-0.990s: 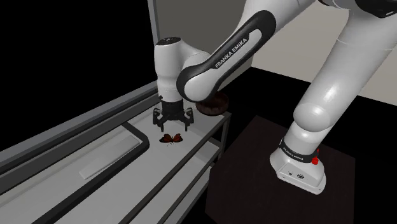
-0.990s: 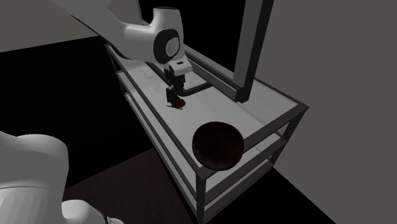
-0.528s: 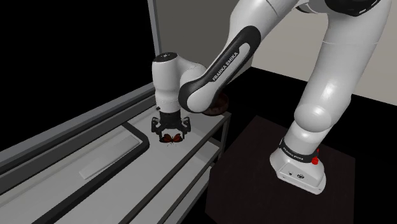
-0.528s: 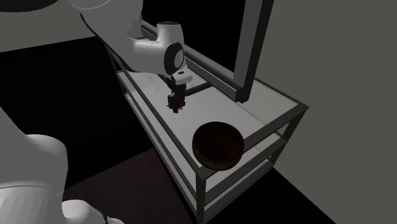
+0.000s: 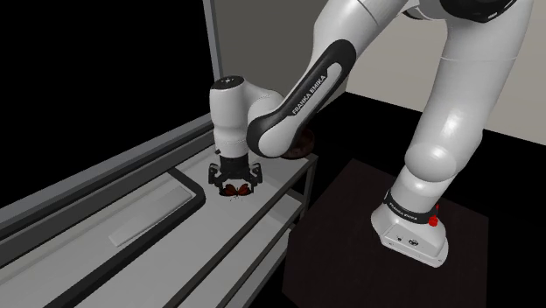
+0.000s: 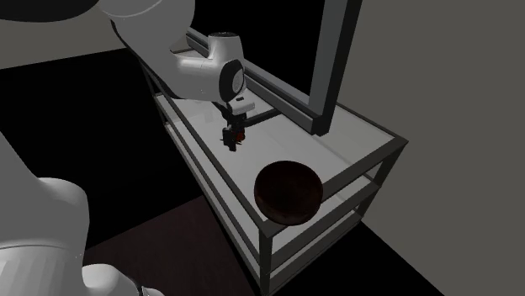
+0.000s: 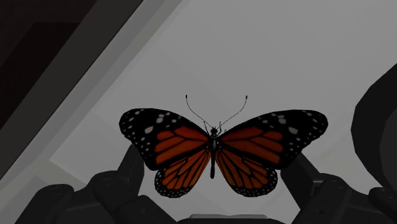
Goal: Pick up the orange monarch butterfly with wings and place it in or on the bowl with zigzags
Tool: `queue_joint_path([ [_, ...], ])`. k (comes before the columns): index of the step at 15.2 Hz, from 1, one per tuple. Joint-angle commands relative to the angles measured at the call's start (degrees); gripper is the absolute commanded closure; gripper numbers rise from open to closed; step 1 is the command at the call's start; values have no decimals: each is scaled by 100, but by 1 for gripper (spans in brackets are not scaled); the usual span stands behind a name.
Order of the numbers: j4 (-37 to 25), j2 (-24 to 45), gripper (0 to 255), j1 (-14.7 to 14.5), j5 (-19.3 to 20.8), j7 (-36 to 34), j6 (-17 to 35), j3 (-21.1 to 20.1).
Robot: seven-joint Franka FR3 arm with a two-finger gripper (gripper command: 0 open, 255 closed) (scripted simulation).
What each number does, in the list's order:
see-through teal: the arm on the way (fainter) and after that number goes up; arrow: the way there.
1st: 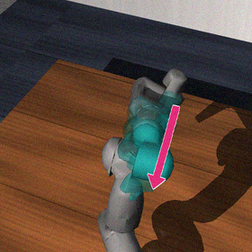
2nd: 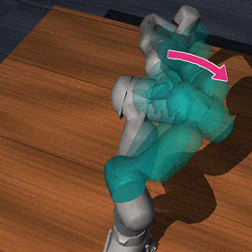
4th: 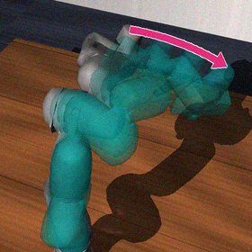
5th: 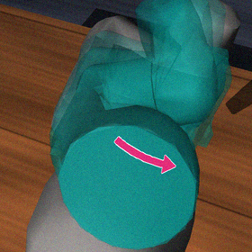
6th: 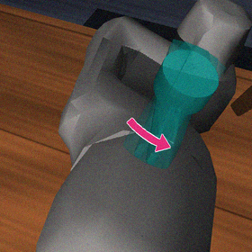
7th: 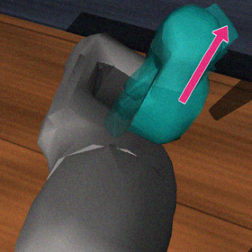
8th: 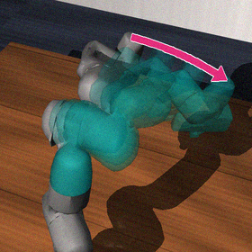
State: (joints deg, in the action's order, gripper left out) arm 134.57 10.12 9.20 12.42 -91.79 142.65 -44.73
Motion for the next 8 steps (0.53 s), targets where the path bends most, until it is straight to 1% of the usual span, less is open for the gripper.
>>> queue_joint_path([
  [1,0,0,0,0,0,0,0,0],
  [2,0,0,255,0,0,0,0,0],
  [8,0,-1,255,0,-1,0,-1,0],
])
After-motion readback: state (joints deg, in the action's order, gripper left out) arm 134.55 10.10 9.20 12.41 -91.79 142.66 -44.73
